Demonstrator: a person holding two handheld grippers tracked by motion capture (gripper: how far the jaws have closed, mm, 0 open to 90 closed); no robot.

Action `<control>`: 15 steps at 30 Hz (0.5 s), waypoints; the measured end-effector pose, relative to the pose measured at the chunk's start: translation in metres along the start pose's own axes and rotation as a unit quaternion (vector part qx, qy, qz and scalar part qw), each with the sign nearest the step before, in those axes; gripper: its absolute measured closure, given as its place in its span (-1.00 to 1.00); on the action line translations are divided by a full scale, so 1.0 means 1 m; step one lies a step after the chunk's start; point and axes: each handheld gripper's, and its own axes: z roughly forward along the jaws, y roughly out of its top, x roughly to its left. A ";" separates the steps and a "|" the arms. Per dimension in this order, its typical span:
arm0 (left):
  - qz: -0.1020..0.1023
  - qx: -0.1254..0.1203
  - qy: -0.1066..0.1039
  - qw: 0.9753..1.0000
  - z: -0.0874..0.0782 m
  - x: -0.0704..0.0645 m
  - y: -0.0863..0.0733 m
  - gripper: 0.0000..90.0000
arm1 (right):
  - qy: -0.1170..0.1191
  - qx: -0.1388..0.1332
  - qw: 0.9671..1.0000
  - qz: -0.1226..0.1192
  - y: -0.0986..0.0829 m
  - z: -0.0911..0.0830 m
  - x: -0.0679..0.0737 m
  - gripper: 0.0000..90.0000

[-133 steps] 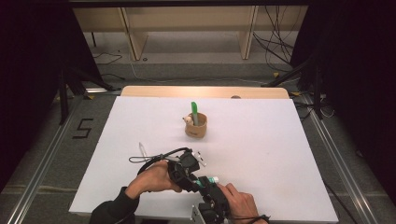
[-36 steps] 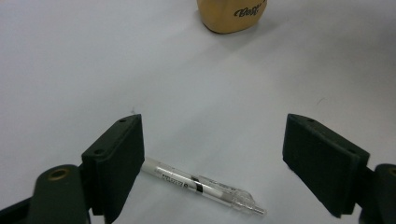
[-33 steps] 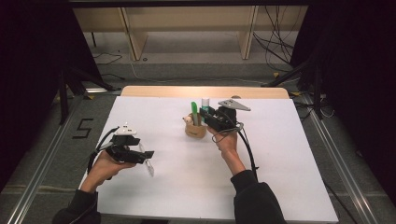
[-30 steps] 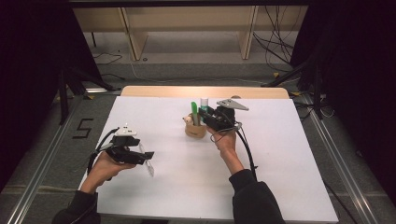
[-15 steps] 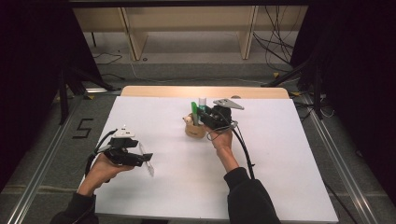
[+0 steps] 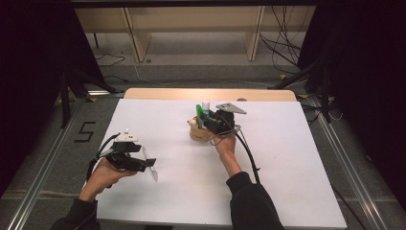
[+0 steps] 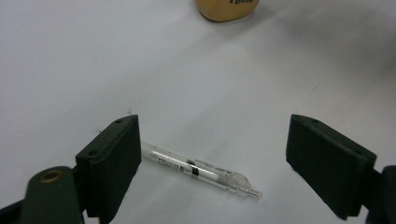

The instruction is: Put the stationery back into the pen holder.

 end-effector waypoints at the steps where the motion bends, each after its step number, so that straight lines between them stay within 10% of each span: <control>1: -0.001 0.000 0.000 1.000 0.000 0.000 0.000 -0.60 | 0.000 0.001 1.000 0.000 0.000 0.000 0.000 0.46; 15: -0.003 0.004 0.000 1.000 -0.001 0.003 0.000 -0.61 | 0.006 -0.003 1.000 -0.029 0.009 -0.015 0.001 -0.04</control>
